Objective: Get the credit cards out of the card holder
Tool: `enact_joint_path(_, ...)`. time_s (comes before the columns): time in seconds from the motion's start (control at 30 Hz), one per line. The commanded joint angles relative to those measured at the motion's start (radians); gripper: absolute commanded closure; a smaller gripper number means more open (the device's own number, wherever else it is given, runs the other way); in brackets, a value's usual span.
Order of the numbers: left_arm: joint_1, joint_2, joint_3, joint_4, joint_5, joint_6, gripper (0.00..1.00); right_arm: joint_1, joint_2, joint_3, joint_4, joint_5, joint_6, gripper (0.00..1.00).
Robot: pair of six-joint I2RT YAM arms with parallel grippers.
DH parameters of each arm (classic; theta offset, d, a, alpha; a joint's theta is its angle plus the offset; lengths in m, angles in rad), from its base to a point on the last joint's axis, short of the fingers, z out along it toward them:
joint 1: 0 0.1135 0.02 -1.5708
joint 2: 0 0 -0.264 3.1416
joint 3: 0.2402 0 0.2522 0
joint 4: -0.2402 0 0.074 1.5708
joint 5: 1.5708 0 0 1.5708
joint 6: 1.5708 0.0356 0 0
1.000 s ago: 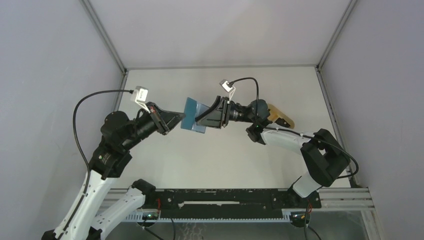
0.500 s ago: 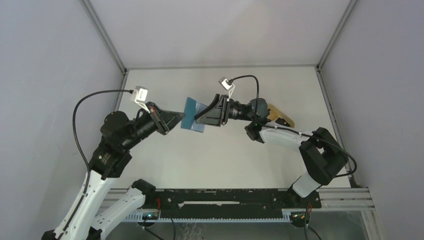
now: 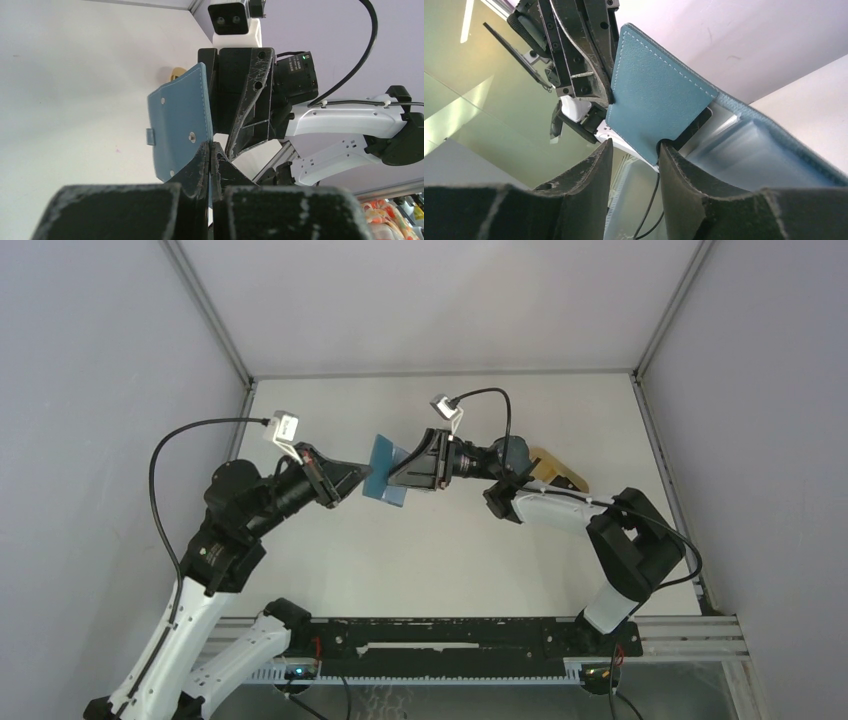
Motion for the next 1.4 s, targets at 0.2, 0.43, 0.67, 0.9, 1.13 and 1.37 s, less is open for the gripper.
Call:
enact_joint_path(0.2,0.006,-0.002,0.02,0.043,0.013,0.027,1.0,0.011,-0.001,0.047,0.071,-0.008,0.029,0.87)
enact_joint_path(0.43,0.007,0.001,0.025,0.019,0.0,0.027,0.96,0.011,-0.006,0.047,0.059,-0.007,0.022,1.0)
enact_joint_path(0.67,0.007,0.011,0.031,0.001,0.011,0.028,0.63,0.015,-0.011,0.047,0.036,-0.003,0.002,1.0)
enact_joint_path(0.9,0.007,0.018,0.039,-0.019,-0.007,0.037,0.75,0.017,-0.014,0.047,0.027,0.0,-0.006,1.0)
enact_joint_path(1.13,0.007,0.023,0.034,-0.021,0.003,0.038,1.0,0.01,-0.021,0.047,0.001,0.0,-0.02,1.0)
enact_joint_path(1.37,0.007,-0.006,0.03,-0.012,-0.029,0.041,1.0,-0.058,-0.082,0.003,-0.123,0.023,-0.085,0.33)
